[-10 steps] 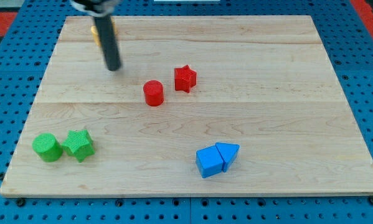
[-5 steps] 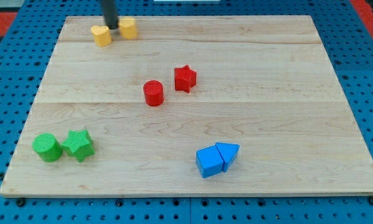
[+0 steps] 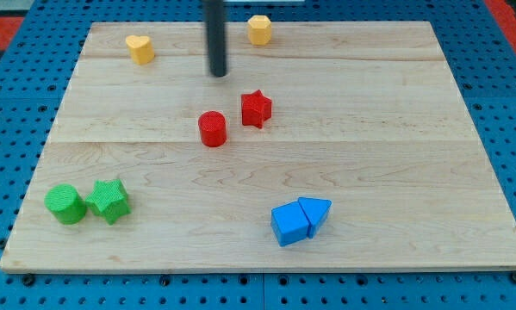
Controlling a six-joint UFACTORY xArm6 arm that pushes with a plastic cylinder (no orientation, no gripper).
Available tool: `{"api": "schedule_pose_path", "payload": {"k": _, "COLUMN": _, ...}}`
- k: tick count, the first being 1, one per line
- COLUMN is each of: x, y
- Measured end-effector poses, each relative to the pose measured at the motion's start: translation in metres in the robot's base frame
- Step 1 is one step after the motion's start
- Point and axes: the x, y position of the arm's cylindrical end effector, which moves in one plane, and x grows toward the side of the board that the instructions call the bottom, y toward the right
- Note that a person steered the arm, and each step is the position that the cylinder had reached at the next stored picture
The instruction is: Drag the yellow blocks to the top center of the board
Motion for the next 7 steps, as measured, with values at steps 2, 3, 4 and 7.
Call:
{"api": "schedule_pose_path", "payload": {"k": 2, "x": -0.043, "y": -0.132}}
{"api": "schedule_pose_path", "payload": {"k": 3, "x": -0.079, "y": -0.074}}
{"api": "schedule_pose_path", "payload": {"k": 4, "x": -0.086, "y": -0.009}}
{"api": "schedule_pose_path", "payload": {"k": 7, "x": -0.125, "y": -0.006}}
